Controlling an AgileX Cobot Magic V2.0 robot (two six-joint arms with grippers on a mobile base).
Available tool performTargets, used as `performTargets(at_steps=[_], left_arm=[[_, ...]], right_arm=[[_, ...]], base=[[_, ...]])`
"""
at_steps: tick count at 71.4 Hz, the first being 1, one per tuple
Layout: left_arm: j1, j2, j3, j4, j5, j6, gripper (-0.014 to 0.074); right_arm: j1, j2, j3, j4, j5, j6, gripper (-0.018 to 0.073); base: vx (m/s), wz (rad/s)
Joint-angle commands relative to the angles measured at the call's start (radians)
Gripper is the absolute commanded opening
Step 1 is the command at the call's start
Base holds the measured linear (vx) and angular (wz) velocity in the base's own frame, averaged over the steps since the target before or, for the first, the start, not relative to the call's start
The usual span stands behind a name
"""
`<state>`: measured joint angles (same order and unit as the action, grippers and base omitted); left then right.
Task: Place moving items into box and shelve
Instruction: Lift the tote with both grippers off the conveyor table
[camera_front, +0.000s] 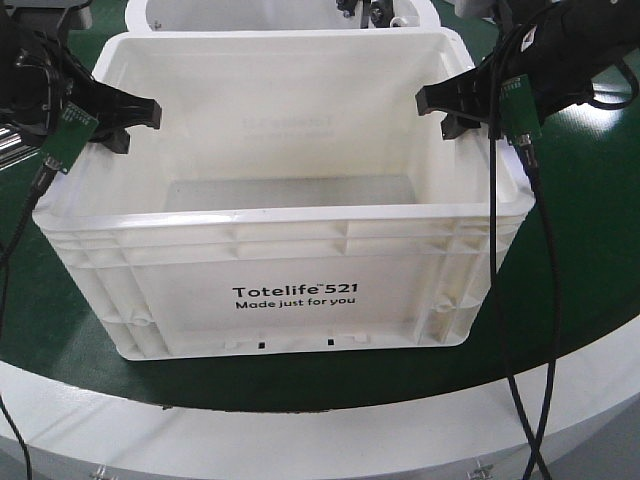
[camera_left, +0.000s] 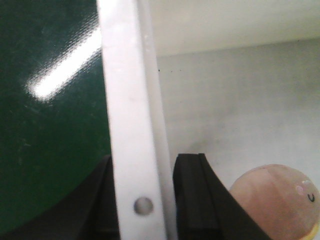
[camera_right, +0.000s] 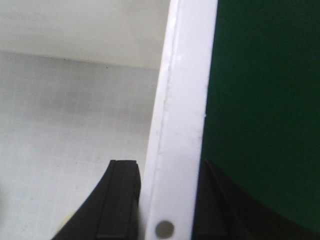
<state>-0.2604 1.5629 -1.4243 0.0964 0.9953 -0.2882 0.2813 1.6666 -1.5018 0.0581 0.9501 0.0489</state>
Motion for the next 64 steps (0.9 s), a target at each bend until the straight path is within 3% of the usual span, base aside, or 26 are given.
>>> performTargets(at_steps=[1,10,33,64], left_arm=[[-0.006,-0.084,-0.061,0.017,-0.089,0.024,-0.0026],[-0.006,-0.114,-0.085,0.008,-0.070,0.046,-0.0026],[-0.006,-0.165,-0.109,-0.096,-0.015,0.101,-0.0026],[-0.006,-0.233,-0.109,-0.113,0.092,0.119,-0.0020]], right_arm=[[0.003,-0.082,-0.029,0.047,-0.023,-0.018,-0.0012],[0.003,-0.129,-0.029,0.059,-0.015,-0.018,-0.0012],[0.003,-0.242,-0.029,0.087,0.050,-0.023,-0.0012],[0.003,-0.332,-0.029,0.118,0.184,-0.023,-0.0012]], base=[[0.00,0.00],[0.00,0.00],[0.00,0.00],[0.00,0.00]])
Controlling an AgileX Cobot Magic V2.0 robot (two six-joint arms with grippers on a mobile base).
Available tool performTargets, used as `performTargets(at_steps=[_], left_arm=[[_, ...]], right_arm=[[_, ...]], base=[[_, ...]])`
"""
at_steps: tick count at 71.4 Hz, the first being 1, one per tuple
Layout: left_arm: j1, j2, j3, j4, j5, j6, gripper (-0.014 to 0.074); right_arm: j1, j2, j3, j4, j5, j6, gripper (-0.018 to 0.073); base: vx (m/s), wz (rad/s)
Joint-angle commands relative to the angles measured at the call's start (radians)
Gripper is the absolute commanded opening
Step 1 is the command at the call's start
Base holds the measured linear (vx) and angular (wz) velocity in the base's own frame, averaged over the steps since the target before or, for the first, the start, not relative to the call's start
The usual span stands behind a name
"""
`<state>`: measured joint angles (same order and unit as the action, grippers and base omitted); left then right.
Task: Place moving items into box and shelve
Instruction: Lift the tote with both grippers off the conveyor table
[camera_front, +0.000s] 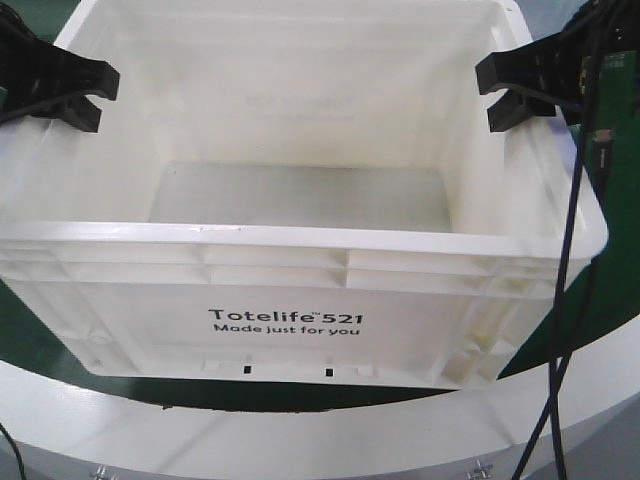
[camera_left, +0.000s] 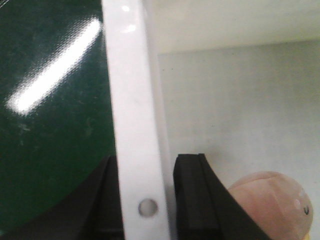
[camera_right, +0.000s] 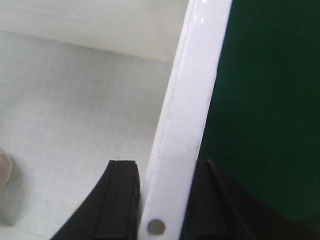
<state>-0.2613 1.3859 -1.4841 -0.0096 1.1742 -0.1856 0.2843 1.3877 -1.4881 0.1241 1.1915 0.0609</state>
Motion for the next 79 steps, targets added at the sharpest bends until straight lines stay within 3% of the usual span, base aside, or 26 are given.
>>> performTargets(at_steps=[1,33,79], left_arm=[[-0.005,-0.060,-0.049,-0.007,-0.083,0.017,-0.0020],[-0.005,-0.079,-0.048,-0.060,-0.060,0.019,-0.0020],[-0.005,-0.079,-0.048,-0.058,-0.061,0.025,-0.0019]], right_arm=[[0.000,-0.053,-0.043,0.052,-0.056,-0.035,-0.0012],[0.000,-0.061,-0.043,0.102,-0.033,-0.034,-0.0012],[0.000,-0.069,-0.043,0.126,-0.031,-0.034,-0.0012]], base=[[0.00,0.00],[0.00,0.00],[0.00,0.00]])
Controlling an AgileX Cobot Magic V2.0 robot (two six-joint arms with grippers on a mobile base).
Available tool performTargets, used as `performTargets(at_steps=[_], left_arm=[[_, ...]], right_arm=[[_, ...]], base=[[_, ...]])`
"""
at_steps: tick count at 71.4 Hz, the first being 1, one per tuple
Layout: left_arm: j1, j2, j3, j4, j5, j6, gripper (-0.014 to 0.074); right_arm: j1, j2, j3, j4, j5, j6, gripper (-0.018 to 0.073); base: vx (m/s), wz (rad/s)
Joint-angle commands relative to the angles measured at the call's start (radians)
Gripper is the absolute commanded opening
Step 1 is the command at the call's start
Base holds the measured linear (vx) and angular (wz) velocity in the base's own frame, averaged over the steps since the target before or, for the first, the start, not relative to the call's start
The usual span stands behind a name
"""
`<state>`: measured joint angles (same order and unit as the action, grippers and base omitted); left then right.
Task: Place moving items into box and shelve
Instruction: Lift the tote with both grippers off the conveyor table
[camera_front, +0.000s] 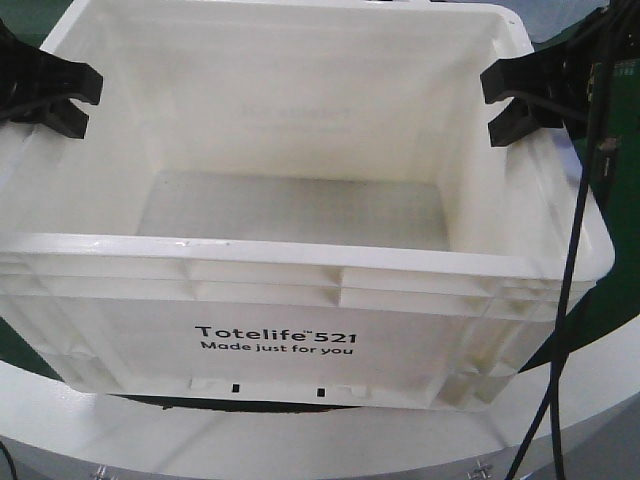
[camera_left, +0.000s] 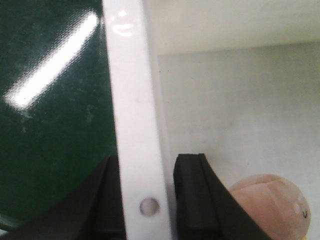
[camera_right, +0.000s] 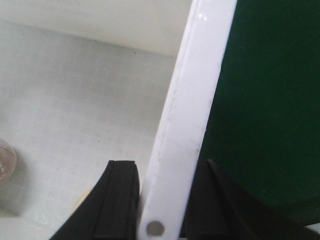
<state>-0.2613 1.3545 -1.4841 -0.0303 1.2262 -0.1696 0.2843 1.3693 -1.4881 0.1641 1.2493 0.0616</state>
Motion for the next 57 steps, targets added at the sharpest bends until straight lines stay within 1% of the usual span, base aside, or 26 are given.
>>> performTargets(at_steps=[1,57], left_arm=[[-0.005,-0.047,-0.048,-0.036,-0.111,0.009,-0.0018],[-0.004,-0.047,-0.048,-0.036,-0.110,0.009,-0.0017]], right_arm=[[0.000,-0.051,-0.043,0.086,-0.088,-0.035,-0.0012],[0.000,-0.051,-0.043,0.085,-0.085,-0.035,-0.0012]], base=[[0.00,0.00],[0.00,0.00]])
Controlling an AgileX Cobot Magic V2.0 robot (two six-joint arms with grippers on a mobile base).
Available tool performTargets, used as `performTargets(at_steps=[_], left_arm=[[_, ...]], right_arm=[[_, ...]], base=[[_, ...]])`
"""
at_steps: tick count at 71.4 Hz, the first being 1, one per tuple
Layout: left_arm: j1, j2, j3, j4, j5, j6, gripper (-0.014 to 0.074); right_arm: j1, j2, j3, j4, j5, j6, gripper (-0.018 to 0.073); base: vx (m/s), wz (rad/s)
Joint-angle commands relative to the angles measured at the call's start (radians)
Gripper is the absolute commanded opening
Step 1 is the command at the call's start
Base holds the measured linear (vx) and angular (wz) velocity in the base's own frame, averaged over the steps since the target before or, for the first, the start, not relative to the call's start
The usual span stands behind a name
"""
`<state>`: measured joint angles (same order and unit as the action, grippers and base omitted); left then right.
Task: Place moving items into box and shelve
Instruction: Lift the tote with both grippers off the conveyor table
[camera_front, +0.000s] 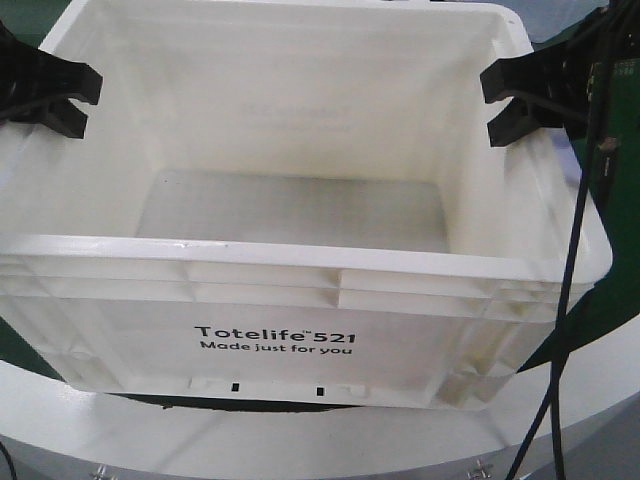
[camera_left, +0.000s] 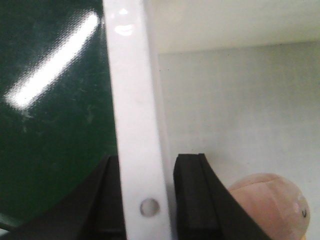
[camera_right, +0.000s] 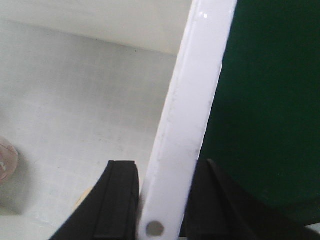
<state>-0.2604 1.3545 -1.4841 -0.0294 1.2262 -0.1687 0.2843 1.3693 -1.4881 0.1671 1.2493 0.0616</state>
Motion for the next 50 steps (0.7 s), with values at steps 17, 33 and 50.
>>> performTargets(at_steps=[17,33,50], left_arm=[[-0.005,-0.047,-0.048,-0.037,-0.110,0.008,-0.0017],[-0.005,-0.047,-0.048,-0.037,-0.110,0.008,-0.0017],[-0.005,-0.047,-0.048,-0.037,-0.110,0.008,-0.0017]], right_arm=[[0.000,-0.051,-0.043,0.082,-0.085,-0.035,-0.0012],[0.000,-0.051,-0.043,0.082,-0.085,-0.035,-0.0012],[0.000,-0.051,-0.043,0.082,-0.085,-0.035,-0.0012]], base=[[0.00,0.01],[-0.04,0.01],[-0.11,0.04]])
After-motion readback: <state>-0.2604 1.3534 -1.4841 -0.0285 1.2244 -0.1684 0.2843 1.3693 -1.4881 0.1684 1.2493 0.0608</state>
